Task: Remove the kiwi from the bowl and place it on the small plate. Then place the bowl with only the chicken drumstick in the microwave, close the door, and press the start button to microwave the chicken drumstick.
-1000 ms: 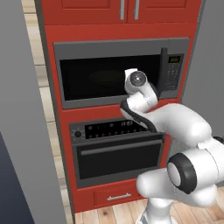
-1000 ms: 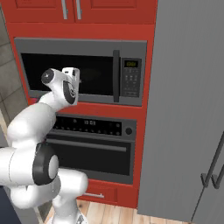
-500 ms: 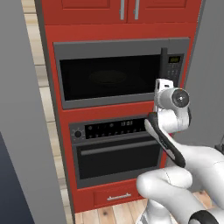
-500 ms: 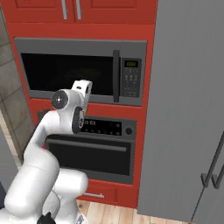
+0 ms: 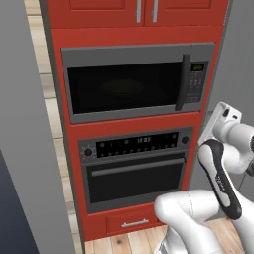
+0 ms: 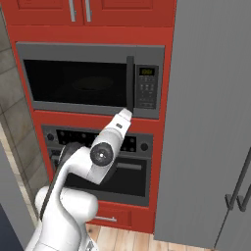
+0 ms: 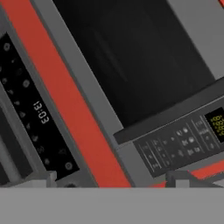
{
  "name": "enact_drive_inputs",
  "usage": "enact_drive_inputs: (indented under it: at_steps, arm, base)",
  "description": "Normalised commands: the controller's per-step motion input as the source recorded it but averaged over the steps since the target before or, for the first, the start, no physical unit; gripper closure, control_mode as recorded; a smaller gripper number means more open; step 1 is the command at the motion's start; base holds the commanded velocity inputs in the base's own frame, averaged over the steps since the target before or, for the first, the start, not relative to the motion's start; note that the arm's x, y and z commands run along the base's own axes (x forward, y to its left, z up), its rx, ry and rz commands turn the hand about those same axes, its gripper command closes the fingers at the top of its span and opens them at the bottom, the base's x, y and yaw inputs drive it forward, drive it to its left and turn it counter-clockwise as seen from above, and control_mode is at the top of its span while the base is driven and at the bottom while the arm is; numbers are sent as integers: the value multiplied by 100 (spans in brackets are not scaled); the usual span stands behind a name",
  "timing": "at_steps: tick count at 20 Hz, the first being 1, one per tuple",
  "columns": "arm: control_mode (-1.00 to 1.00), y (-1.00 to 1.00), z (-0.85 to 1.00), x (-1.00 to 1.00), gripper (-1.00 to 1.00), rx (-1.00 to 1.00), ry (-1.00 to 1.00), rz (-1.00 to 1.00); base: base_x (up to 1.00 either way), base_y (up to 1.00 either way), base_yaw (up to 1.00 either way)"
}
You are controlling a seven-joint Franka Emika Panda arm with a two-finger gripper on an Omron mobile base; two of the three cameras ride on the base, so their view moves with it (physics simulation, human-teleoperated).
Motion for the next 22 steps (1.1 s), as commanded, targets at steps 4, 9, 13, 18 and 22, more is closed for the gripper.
enact_drive_inputs:
  at_steps: [4, 9, 13, 18, 22]
  arm:
    - [-100, -21, 0, 6, -100, 2, -8, 0]
    - [-100, -2, 4, 40, -100, 0, -4, 0]
    - [-100, -27, 2, 35, -100, 0, -1, 1]
    - [-100, -30, 0, 36, -100, 0, 0, 0]
    - [-100, -26, 0, 36, -100, 0, 0, 1]
  base:
    - [0, 0, 0]
    - [0, 0, 0]
    - [0, 0, 0]
    - [0, 0, 0]
    - [0, 0, 0]
